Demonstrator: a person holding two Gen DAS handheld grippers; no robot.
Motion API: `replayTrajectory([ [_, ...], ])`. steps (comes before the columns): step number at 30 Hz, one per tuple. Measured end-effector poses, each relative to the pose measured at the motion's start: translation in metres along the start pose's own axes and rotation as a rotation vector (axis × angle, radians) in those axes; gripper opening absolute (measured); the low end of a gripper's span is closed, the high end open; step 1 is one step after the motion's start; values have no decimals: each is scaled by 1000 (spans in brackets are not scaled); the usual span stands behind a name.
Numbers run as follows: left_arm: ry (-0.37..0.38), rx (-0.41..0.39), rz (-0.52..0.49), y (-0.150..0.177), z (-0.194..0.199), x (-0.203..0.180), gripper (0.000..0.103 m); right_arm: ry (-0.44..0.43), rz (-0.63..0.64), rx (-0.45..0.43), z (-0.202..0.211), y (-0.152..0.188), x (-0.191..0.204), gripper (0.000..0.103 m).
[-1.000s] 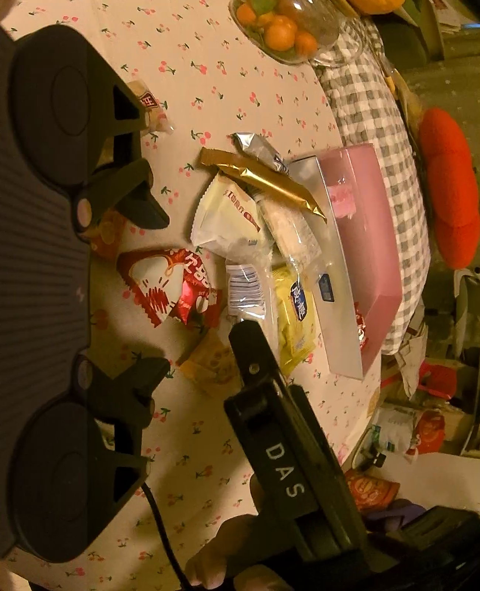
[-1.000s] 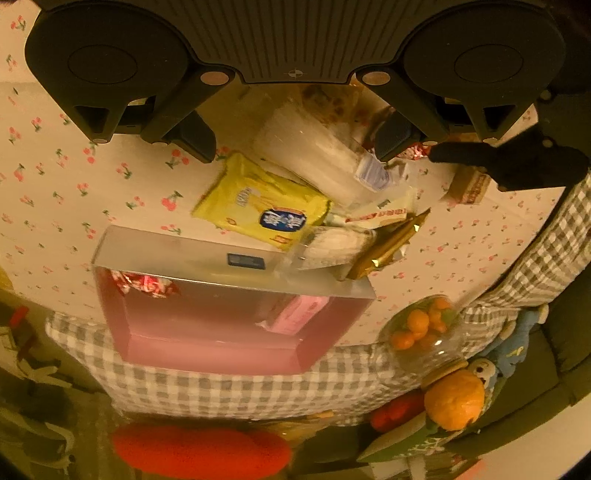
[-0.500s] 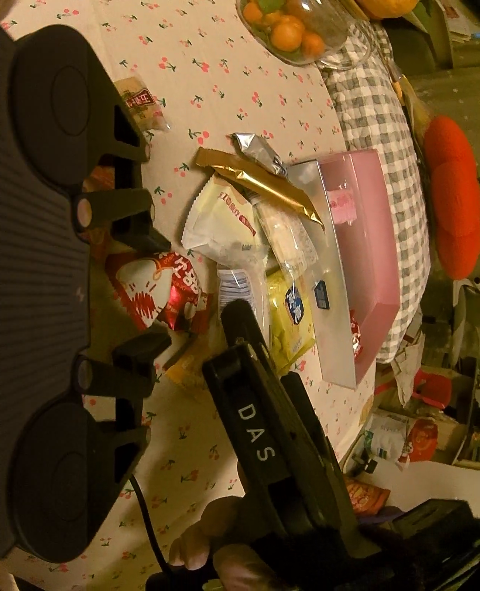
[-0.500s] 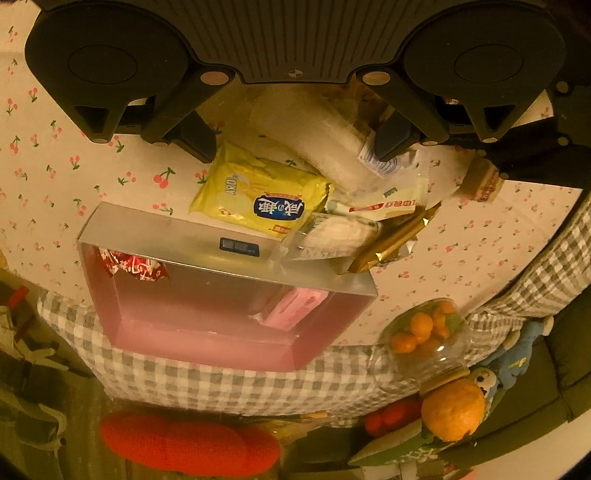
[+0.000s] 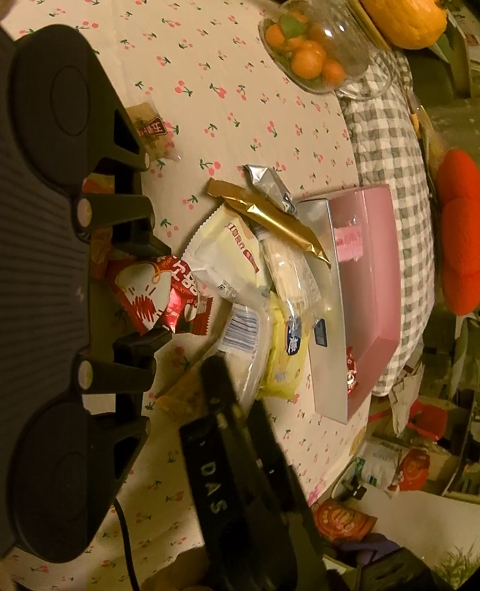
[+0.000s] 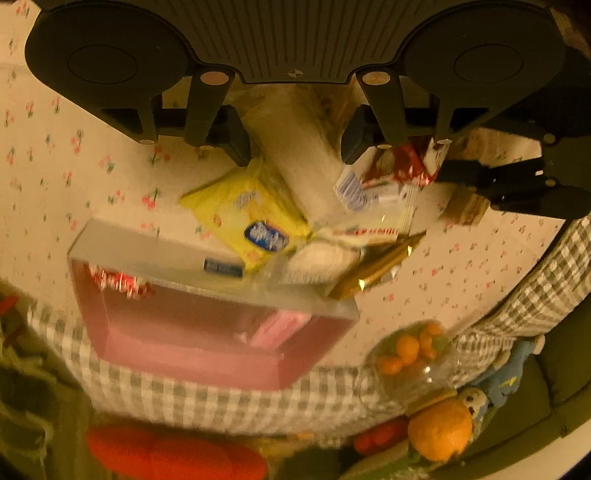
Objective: Organize snacks
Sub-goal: 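Grasp red-and-white candy with left tool while right tool grasps clear bread bag, then lift both held snacks and carry them over the silver box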
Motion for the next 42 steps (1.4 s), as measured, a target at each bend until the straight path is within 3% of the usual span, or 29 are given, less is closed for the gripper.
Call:
replayTrajectory([
  [3, 1, 4, 3, 0, 0, 0, 38, -22, 10, 42, -1, 3, 8, 52],
  [13, 4, 8, 7, -1, -1, 0, 38, -4, 14, -24, -8, -2, 5, 51],
  [19, 8, 10, 8, -1, 0, 1, 36, 14, 44, -43, -8, 0, 13, 30],
  [24, 32, 23, 30, -4, 1, 3, 35, 7, 40, -42, -4, -2, 15, 25],
  [42, 60, 10, 69, -11, 22, 4, 35, -58, -73, -87, 25, -6, 9, 21],
])
Point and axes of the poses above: each gripper's, at about its wrist camera, not at the fingertips, and z roughly against the way its jaws point, x to its left, y to its underside, the point moved 1 cm from there along -z, roughly the way its jaws point, and after that the axes turned 8 degrees about -y, right-handed, at the moved point
